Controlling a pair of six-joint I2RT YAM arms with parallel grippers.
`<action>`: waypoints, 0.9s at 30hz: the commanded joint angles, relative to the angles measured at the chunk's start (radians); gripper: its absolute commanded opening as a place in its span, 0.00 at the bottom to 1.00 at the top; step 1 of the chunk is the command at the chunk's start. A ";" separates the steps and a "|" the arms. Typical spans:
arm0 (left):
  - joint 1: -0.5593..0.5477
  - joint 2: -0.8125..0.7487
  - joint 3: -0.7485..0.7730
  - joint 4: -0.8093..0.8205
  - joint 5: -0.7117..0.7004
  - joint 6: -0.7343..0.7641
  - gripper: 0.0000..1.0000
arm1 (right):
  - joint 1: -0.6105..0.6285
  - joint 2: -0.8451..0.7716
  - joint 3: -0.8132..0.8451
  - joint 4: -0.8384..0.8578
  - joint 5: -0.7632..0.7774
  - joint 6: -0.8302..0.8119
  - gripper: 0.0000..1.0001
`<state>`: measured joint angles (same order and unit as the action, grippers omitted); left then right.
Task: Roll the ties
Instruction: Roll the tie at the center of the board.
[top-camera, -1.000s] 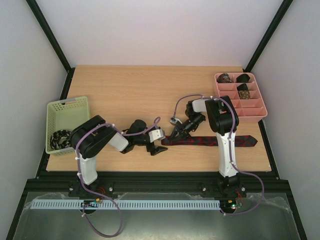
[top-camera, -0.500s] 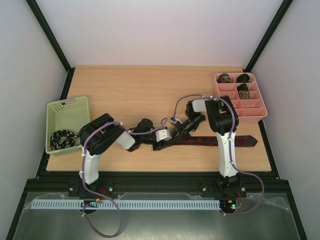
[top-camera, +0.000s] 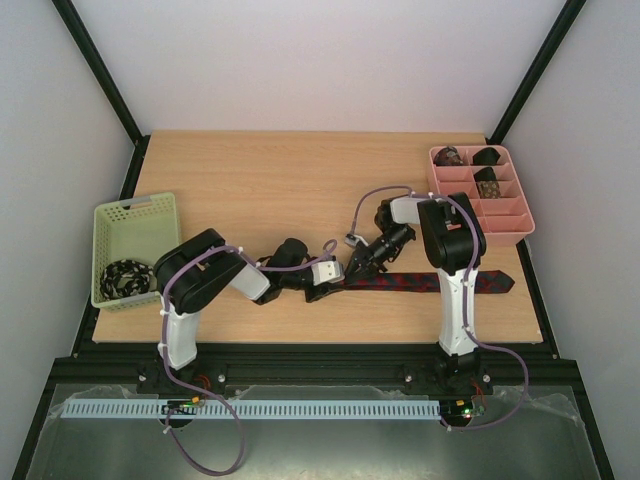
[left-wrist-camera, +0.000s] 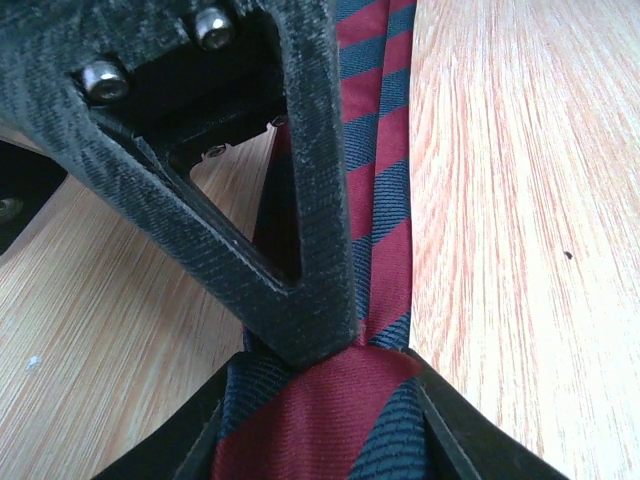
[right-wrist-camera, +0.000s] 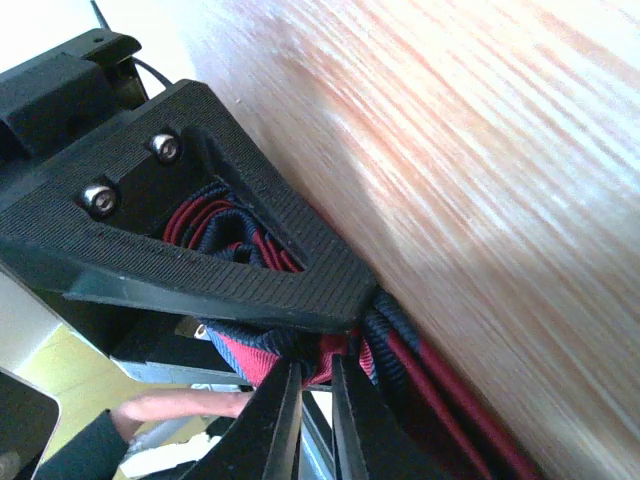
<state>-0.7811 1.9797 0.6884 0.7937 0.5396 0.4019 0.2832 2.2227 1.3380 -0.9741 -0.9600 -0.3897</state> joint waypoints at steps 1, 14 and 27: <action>-0.013 0.028 -0.021 -0.168 -0.028 0.018 0.25 | 0.000 -0.012 -0.013 0.006 0.072 0.006 0.15; -0.021 0.033 -0.008 -0.182 -0.031 0.011 0.25 | 0.035 -0.013 0.027 -0.016 0.009 0.022 0.23; -0.020 0.022 -0.005 -0.194 -0.037 -0.004 0.35 | 0.029 0.010 0.010 -0.019 0.099 0.031 0.02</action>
<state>-0.7868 1.9762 0.7059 0.7563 0.5381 0.3992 0.3088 2.2192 1.3624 -0.9913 -0.9546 -0.3733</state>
